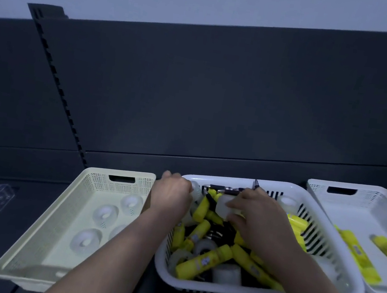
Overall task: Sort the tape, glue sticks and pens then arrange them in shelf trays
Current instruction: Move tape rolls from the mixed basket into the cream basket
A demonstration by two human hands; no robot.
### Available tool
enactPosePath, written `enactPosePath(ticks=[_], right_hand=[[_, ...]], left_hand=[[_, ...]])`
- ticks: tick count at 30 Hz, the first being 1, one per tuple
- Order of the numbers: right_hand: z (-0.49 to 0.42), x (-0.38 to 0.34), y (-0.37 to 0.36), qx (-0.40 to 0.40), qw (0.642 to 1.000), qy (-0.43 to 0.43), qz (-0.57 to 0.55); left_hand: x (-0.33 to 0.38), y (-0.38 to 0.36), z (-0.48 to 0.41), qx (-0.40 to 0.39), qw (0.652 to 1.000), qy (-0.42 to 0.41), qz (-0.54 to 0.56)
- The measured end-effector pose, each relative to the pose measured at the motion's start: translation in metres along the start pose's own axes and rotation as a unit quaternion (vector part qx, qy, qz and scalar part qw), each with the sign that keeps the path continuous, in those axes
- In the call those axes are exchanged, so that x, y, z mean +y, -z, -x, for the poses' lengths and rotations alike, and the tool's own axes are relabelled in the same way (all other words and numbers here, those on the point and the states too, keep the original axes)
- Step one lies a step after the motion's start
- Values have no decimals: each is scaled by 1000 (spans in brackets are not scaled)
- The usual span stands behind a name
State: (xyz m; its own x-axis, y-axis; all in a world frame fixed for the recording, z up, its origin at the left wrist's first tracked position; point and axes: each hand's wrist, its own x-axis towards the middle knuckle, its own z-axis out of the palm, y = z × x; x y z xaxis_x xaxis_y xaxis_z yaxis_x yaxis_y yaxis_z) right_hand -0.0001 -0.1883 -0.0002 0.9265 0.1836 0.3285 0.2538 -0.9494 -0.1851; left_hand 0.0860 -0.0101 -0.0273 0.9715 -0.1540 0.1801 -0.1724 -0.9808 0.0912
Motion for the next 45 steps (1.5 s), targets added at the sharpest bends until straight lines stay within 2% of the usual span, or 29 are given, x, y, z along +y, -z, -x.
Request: enactPosePath(ticks=[2, 5, 9, 14, 18, 27, 32, 37, 41, 45], right_hand=[[0, 3, -3, 14, 1000, -5, 0], [-9, -7, -5, 23, 1000, 10, -12], [-25, -48, -13, -5, 997, 63, -41], [-35, -105, -31, -30, 989, 111, -88], [-43, -139, -45, -55, 988, 121, -77], [-61, -174, -84, -92, 990, 111, -9], [-56, -165, -78, -85, 993, 85, -15], [-38, -125, -50, -44, 998, 32, 18], [-15, -73, -29, -40, 998, -49, 18], [5, -34, -12, -21, 995, -93, 36]], left_hand=[[1, 2, 0, 12, 1000, -4, 6], [-11, 15, 9, 73, 996, -7, 51], [-60, 32, 31, 115, 991, 55, 35], [-134, 34, 62, 12, 983, 169, -66], [-169, 26, 83, -55, 970, 190, -143], [-184, 33, 85, -37, 989, 130, 65], [-166, 36, 78, -13, 988, 92, 124], [-123, 39, 63, 15, 986, 30, 164], [-78, 37, 51, 10, 984, -22, 176], [-35, 30, 45, -13, 981, -57, 184]])
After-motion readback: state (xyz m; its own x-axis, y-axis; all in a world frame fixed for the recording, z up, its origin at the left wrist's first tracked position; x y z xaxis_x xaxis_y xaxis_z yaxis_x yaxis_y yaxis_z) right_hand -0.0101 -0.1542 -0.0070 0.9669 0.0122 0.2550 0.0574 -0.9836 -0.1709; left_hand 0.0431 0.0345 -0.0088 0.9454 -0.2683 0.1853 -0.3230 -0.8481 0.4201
